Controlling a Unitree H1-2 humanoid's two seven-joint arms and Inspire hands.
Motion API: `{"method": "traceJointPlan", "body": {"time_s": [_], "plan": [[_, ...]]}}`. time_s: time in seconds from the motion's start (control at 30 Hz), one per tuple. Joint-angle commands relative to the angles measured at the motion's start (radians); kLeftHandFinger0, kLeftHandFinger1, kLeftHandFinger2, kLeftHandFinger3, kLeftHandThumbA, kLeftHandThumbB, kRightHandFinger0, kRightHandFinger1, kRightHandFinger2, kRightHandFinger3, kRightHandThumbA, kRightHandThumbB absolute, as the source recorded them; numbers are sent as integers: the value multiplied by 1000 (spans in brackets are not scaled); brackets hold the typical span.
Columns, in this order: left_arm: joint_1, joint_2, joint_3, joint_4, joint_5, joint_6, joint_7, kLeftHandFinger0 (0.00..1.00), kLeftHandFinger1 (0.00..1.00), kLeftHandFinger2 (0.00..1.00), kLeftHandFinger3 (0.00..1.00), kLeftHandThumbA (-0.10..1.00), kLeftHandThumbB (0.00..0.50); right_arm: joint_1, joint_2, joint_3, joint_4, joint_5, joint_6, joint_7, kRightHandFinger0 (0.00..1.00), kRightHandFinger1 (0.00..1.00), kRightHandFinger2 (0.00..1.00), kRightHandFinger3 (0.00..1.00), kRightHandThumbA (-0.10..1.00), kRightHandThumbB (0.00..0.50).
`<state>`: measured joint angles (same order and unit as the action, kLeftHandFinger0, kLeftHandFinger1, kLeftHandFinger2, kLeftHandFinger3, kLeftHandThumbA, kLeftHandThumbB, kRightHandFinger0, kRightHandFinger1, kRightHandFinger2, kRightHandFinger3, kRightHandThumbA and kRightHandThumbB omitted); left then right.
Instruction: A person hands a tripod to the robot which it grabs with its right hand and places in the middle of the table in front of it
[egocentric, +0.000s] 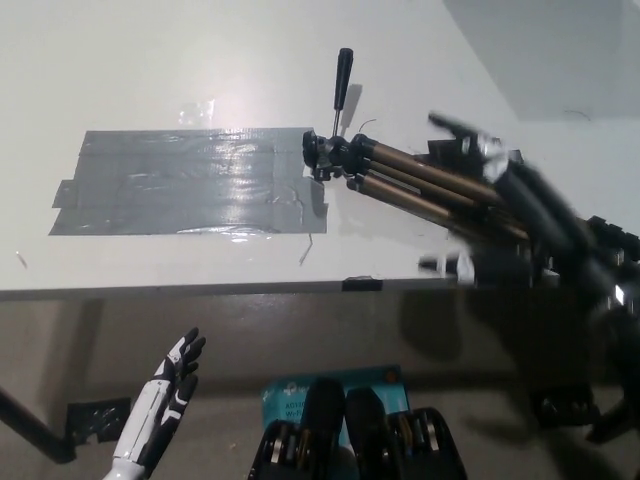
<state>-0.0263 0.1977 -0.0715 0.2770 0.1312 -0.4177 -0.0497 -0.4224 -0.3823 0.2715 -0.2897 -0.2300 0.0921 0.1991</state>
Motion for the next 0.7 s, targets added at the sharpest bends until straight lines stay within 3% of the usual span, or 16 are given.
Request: {"method": "traceJointPlan", "body": {"time_s": [0.0, 0.2, 0.27, 0.47, 0.6, 0.67], "plan": [[3, 8, -3, -30, 5, -42, -7, 1000, 1000, 1000, 1000, 974, 288, 301, 100, -43, -338, 251, 38, -35, 1000, 1000, 1000, 1000, 1000, 277], [27, 12, -2, -39, 4, -41, -8, 1000, 1000, 1000, 1000, 980, 295, 387, 159, -53, -144, 191, -90, -36, 1000, 1000, 1000, 1000, 1000, 240], [26, 12, -5, -35, 1, -42, -13, 1000, 1000, 1000, 1000, 981, 292, 404, 179, -71, -103, 202, -92, -35, 1000, 1000, 1000, 1000, 1000, 251], [51, 10, -2, -33, 6, -52, -7, 1000, 1000, 1000, 1000, 968, 282, 402, 249, -119, 124, 249, -140, -34, 1000, 1000, 1000, 1000, 962, 200], [56, 9, -8, -30, 10, -52, -5, 1000, 1000, 1000, 1000, 974, 280, 398, 261, -142, 227, 278, -137, -16, 1000, 1000, 1000, 1000, 956, 210], [53, 7, -8, -28, 4, -52, -7, 1000, 1000, 1000, 1000, 965, 281, 391, 268, -151, 272, 278, -141, -10, 1000, 1000, 1000, 1000, 916, 171]]}}
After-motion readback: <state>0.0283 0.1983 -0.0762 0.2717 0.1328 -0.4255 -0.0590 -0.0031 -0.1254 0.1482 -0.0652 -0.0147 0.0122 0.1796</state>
